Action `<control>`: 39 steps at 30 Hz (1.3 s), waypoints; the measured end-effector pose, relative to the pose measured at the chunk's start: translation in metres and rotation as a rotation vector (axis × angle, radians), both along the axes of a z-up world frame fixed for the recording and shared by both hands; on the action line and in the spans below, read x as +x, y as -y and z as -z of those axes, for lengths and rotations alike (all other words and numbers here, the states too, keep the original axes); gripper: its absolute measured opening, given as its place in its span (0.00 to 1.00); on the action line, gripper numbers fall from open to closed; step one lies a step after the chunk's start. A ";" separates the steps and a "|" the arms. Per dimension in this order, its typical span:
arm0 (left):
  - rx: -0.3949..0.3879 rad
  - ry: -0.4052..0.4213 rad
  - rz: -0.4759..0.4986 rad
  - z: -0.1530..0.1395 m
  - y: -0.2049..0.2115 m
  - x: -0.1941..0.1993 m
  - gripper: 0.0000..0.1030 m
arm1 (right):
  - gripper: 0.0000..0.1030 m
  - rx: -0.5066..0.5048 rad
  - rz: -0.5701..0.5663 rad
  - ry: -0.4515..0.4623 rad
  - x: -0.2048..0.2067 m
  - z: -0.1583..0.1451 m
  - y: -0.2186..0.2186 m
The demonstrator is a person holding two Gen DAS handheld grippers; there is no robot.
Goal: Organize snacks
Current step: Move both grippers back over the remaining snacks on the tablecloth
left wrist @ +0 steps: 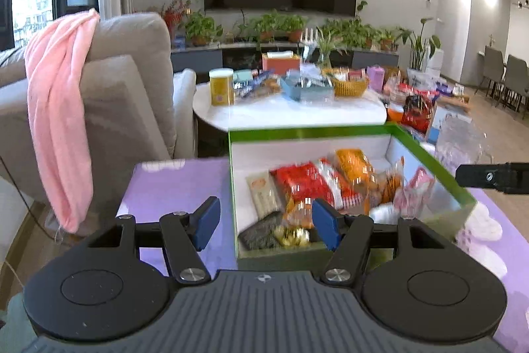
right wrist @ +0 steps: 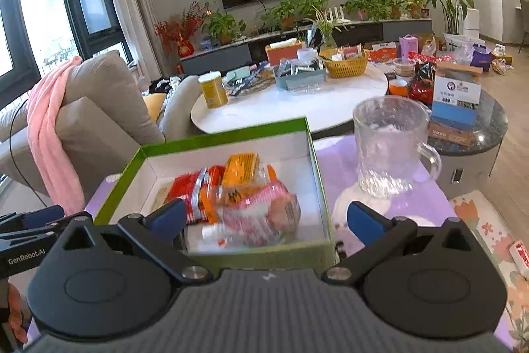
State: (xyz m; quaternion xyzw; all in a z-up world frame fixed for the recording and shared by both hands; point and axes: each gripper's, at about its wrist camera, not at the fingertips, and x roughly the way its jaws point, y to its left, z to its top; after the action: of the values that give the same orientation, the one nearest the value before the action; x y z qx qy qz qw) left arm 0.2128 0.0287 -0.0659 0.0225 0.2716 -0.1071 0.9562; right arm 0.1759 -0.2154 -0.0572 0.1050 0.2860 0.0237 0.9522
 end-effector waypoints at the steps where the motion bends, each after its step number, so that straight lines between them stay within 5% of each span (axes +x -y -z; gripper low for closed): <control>1: 0.006 -0.016 -0.001 0.003 -0.001 -0.002 0.57 | 0.80 0.000 0.000 -0.007 -0.001 0.001 0.000; 7: -0.016 -0.105 -0.023 0.025 -0.005 -0.006 0.57 | 0.80 -0.011 -0.022 -0.042 -0.021 0.007 -0.003; 14: -0.087 -0.167 0.082 0.048 0.002 -0.010 0.57 | 0.80 -0.062 -0.087 -0.091 -0.042 0.021 -0.014; 22: -0.128 -0.250 0.051 0.071 -0.003 0.003 0.56 | 0.80 -0.069 -0.102 -0.158 -0.058 0.040 -0.018; 32: -0.152 -0.252 0.131 0.073 -0.006 -0.049 0.55 | 0.80 -0.061 -0.101 -0.176 -0.067 0.044 -0.020; 39: -0.178 -0.275 0.097 0.069 -0.017 -0.084 0.55 | 0.80 -0.049 -0.096 -0.187 -0.078 0.046 -0.018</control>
State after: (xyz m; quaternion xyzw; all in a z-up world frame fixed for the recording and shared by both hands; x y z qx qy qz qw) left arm 0.1293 0.0457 -0.1349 -0.0640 0.3878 -0.1789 0.9020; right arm 0.0979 -0.1972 -0.1037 0.0694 0.3788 0.0523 0.9214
